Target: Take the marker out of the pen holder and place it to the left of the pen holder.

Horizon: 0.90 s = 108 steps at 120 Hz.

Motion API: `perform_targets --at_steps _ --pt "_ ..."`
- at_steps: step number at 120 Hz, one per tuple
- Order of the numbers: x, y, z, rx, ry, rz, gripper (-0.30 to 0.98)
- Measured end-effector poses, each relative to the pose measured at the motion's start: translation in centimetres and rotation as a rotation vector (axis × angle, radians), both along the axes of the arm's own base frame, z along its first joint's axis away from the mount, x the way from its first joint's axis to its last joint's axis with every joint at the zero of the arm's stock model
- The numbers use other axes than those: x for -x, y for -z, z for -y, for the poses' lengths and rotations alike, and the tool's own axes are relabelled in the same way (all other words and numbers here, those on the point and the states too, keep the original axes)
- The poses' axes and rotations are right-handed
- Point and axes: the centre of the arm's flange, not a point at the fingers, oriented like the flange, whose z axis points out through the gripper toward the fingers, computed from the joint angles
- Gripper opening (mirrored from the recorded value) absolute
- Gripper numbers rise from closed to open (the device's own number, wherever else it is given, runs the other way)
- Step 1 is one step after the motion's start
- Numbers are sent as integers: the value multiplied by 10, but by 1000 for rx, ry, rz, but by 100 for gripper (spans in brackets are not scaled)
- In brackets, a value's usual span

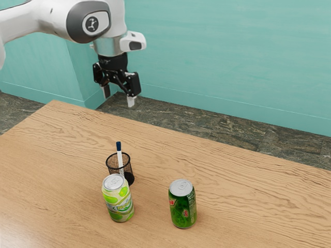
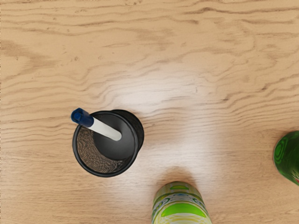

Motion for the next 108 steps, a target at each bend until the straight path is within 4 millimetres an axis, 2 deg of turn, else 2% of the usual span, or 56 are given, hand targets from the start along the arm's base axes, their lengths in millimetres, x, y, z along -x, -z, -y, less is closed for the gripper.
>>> perform_targets --at_steps 25,31,38,53,61,66,78,95,108 --pt "1 -3 -3 0 5 20 69" --pt "-2 2 -3 0 7 10 69" --pt "-19 34 -6 3 -10 -38 69" --pt "-66 121 -48 -1 -119 -117 69" --pt "-83 157 -57 17 -163 -131 69" --pt "-90 170 -59 24 -182 -130 69" --pt "-97 180 -62 35 -226 -102 69" --pt "-97 180 -95 3 -355 -101 69" --pt "-91 192 -102 -34 -423 -143 69"
